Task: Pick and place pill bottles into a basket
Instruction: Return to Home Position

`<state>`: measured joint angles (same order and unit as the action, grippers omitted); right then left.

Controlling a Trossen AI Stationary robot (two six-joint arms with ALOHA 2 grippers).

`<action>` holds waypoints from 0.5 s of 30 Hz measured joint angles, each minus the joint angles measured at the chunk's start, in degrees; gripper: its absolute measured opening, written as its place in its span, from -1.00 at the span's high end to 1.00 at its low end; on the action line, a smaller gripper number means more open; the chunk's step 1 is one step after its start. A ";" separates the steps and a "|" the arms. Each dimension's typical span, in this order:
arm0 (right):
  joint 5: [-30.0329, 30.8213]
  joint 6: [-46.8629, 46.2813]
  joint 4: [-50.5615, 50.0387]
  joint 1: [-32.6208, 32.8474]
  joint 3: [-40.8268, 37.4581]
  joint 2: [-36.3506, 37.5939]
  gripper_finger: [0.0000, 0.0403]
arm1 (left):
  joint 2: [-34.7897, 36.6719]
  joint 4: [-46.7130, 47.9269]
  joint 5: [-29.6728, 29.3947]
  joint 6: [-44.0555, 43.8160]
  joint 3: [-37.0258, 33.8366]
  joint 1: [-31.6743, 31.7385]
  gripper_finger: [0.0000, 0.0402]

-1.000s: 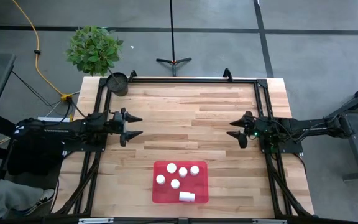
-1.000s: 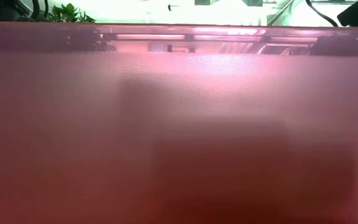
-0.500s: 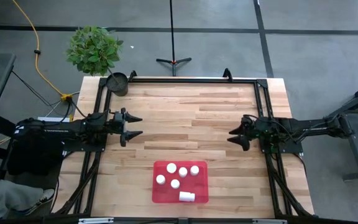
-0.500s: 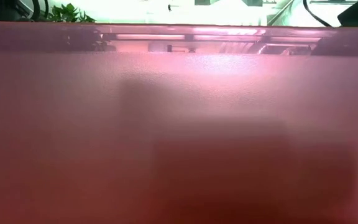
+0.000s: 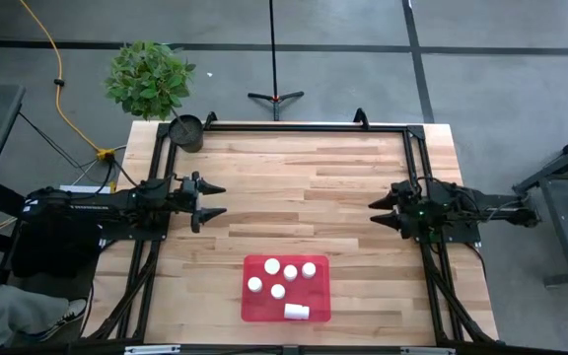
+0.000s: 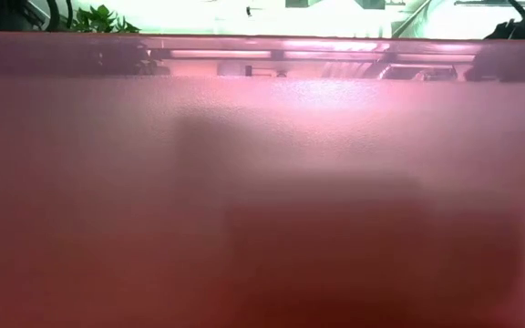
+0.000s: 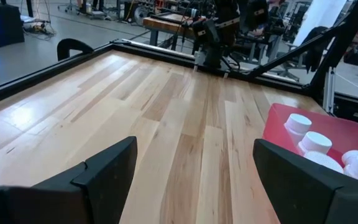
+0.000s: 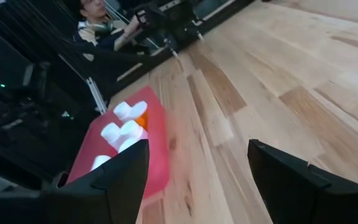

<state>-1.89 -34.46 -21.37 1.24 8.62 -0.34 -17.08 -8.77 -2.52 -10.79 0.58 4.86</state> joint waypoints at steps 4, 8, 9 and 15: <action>-0.14 0.00 -0.35 0.04 -0.05 -0.08 -0.31 | 0.00 -0.03 0.00 0.00 0.00 0.00 -0.76; -0.13 0.00 -0.29 0.04 -0.11 -0.08 -0.31 | 0.00 0.12 -0.02 0.00 0.00 0.00 -0.76; -0.11 0.00 -0.31 0.04 -0.11 -0.08 -0.31 | 0.02 0.13 -0.02 0.00 0.00 0.00 -0.76; -0.11 0.00 -0.31 0.04 -0.11 -0.08 -0.31 | 0.02 0.06 -0.01 0.00 0.00 0.00 -0.76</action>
<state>-2.00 -34.46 -21.67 1.28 8.51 -0.43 -17.07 -8.71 -2.53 -10.79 0.58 4.86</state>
